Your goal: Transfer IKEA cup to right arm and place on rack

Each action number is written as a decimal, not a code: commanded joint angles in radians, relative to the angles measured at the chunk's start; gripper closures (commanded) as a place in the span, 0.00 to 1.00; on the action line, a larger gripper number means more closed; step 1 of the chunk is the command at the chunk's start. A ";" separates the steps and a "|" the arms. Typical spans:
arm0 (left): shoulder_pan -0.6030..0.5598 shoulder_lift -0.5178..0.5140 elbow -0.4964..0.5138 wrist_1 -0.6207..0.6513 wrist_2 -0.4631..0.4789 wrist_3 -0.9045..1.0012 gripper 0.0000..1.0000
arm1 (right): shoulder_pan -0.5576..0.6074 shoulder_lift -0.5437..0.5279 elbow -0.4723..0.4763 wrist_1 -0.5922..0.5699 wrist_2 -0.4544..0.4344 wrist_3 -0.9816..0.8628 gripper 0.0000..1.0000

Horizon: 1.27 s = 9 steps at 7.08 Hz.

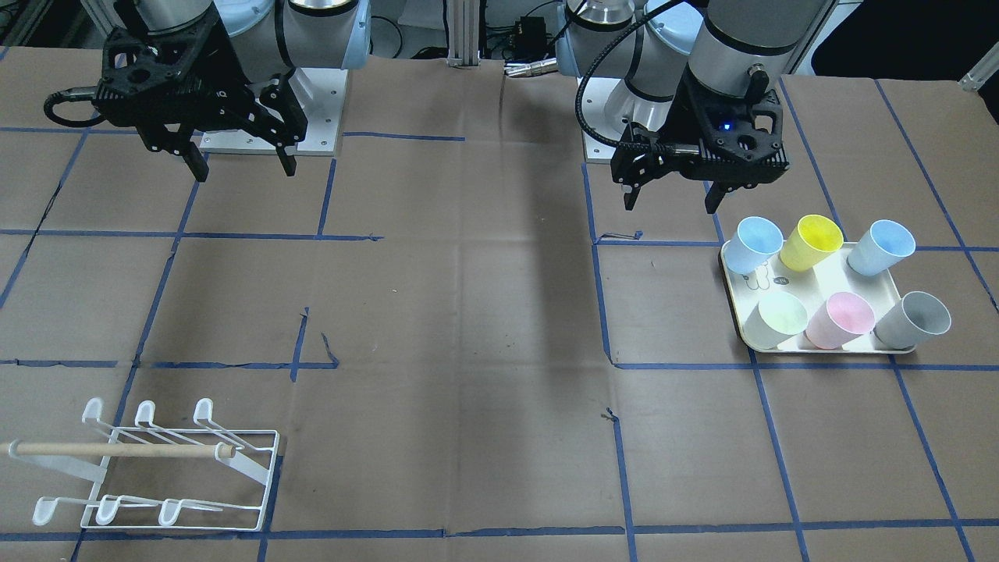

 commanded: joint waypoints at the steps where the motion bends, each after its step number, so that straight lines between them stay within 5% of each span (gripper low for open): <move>1: 0.000 0.000 0.000 0.000 0.000 -0.002 0.00 | 0.000 0.001 0.002 0.002 0.000 0.000 0.00; 9: 0.002 0.012 -0.019 0.000 0.000 0.002 0.00 | 0.000 0.001 0.003 0.012 0.000 0.000 0.00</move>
